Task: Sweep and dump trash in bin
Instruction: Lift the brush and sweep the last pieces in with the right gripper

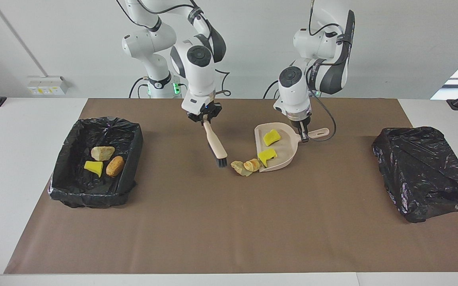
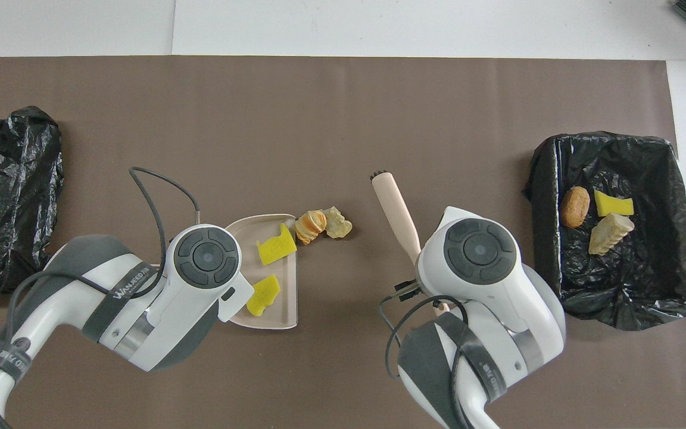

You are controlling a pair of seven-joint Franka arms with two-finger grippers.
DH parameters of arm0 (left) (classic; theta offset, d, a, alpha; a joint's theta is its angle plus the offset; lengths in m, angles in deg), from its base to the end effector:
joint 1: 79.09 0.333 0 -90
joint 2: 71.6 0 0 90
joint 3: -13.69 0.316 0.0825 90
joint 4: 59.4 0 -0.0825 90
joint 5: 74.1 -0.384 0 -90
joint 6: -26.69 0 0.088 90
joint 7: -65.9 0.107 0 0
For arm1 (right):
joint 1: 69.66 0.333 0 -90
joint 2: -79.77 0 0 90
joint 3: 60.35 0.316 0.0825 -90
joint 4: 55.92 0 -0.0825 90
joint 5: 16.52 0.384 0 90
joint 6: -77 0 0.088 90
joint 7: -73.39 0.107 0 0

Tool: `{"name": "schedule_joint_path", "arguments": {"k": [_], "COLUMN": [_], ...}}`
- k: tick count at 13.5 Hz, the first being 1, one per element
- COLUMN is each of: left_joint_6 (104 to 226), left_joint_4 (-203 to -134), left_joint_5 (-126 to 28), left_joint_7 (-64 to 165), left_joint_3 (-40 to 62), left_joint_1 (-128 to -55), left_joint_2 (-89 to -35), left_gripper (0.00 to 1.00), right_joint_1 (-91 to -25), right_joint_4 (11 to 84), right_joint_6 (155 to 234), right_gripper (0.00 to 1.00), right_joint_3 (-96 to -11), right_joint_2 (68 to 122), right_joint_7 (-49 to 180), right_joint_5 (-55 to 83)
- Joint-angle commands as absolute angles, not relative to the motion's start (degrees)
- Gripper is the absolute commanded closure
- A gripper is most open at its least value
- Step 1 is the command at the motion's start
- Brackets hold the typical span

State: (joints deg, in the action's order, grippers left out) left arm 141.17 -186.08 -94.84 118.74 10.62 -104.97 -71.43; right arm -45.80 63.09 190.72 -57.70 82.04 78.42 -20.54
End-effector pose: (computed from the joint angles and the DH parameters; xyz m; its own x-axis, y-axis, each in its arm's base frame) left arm 0.4529 -0.2259 0.3643 -0.0440 -0.9288 -0.3681 -0.9990 0.0407 0.0167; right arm 0.4845 0.2366 0.3991 0.9125 0.3890 -0.1267 0.3994 -0.9142 0.0695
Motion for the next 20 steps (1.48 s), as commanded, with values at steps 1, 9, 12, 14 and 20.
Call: {"name": "schedule_joint_path", "arguments": {"k": [1,9,12,14,20], "left_joint_6": [138.9,138.4,138.8,139.1,139.7], "left_joint_4": [-186.7,-186.8,-186.8,-186.8,-186.8], "left_joint_5": [-95.7,-95.5,-95.5,-95.5,-95.3], "left_joint_7": [119.0,118.1,117.8,117.6,117.1], "left_joint_3": [10.6,10.6,10.6,10.6,10.6], "left_joint_1": [-104.5,-102.8,-102.4,-102.3,-102.2], "left_joint_2": [-72.5,-72.4,-72.4,-72.4,-72.2], "left_gripper": [1.00,1.00,1.00,1.00,1.00], "right_joint_1": [-45.9,-37.1,-36.8,-35.4,-32.9], "right_joint_4": [51.9,56.6,58.3,58.7,59.2], "right_joint_6": [187.0,185.0,185.4,187.6,194.3], "right_gripper": [1.00,1.00,1.00,1.00,1.00], "right_joint_3": [-56.5,-55.2,-54.9,-54.8,-54.8], "right_joint_2": [93.6,93.5,92.4,92.3,92.0], "right_joint_7": [75.8,76.4,74.5,74.8,77.9], "right_joint_5": [-26.4,-10.5,0.6,7.6,16.0]}}
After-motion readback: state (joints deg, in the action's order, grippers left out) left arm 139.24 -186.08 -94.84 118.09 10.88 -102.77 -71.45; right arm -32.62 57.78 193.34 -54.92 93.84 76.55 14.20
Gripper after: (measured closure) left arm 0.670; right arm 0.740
